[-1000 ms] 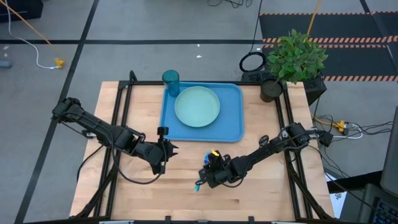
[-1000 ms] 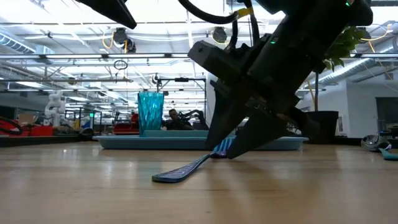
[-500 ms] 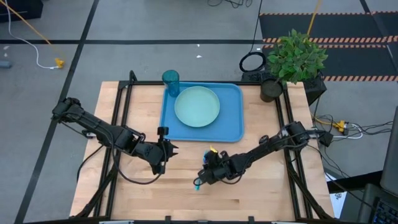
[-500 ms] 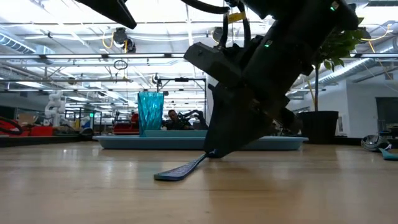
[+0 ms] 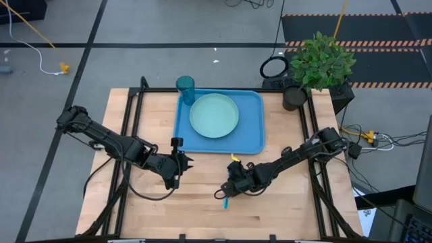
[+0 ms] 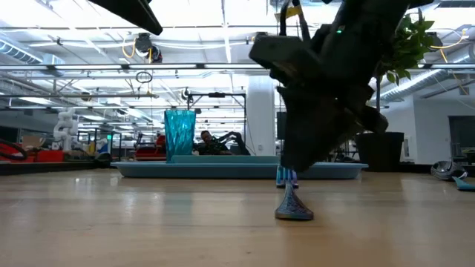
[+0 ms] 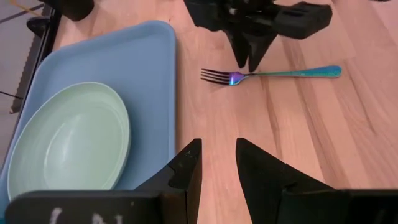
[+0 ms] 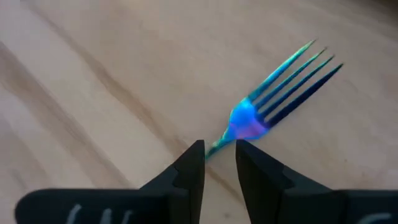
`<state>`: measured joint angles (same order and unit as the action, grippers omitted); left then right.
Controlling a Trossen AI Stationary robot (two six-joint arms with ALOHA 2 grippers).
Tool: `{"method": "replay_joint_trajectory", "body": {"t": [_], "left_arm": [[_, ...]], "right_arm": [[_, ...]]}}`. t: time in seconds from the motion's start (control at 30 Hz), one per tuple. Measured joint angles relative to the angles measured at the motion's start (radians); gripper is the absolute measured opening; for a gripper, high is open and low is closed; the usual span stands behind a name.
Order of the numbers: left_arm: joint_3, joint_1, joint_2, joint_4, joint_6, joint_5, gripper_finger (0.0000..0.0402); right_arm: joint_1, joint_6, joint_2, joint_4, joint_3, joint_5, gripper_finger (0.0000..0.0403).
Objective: Pick and place plate/cup/fork/spoon on tray
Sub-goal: Put the fork on the right side of the plate on the blue tray
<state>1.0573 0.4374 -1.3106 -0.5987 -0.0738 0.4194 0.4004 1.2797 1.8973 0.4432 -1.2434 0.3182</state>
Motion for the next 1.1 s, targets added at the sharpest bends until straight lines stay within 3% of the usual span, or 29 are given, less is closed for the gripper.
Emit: {"method": "replay_joint_trajectory", "body": {"t": [0.13,0.43,0.77,1.1], "left_arm": [[0.000,-0.005,0.000,0.000,0.011,0.000,0.0102],[0.000,-0.042,0.000,0.010,0.013,0.001,0.0102],[0.000,-0.074,0.000,0.035,0.046,0.001,0.0102],[0.000,-0.090,0.000,0.055,0.062,0.001,0.0102]], "right_arm": [[0.015,0.107,0.002,-0.022,0.000,0.075,0.0086],[0.045,0.250,0.046,-0.007,-0.001,0.099,0.0091],[0.044,0.214,0.080,-0.051,-0.003,0.107,0.0091],[0.031,0.122,0.080,0.014,-0.006,0.078,0.0085]]}}
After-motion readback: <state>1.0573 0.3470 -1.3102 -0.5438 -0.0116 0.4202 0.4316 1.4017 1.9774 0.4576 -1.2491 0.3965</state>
